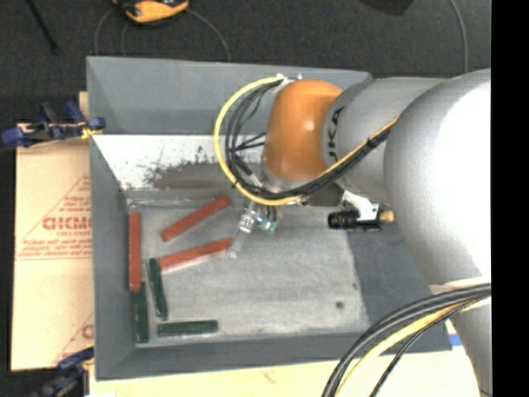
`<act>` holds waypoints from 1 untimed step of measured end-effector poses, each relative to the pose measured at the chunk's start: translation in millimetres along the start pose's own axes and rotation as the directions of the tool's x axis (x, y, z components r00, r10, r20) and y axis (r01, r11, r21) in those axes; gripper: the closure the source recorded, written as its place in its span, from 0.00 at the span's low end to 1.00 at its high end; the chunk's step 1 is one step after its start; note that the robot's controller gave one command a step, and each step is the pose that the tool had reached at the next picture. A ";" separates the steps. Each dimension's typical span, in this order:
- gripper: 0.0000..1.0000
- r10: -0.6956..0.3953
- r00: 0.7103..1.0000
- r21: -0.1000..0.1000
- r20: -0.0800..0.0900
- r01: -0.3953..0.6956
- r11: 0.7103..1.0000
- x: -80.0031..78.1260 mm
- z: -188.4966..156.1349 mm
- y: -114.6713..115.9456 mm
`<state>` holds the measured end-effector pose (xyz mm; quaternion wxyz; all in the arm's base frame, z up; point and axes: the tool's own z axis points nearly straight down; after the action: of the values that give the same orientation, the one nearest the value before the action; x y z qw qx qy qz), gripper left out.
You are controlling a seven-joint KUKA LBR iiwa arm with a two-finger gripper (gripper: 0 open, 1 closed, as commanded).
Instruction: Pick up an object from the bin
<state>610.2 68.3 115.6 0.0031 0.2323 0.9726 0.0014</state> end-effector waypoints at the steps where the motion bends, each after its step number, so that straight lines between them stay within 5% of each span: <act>1: 0.00 0.087 0.996 0.003 -0.002 -0.087 0.996 -8.8 27.6 20.1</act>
Offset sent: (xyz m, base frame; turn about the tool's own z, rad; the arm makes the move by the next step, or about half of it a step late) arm 0.0423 0.0515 -0.0324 -0.1888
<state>627.4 82.2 88.1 0.0017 0.2745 0.9616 0.0004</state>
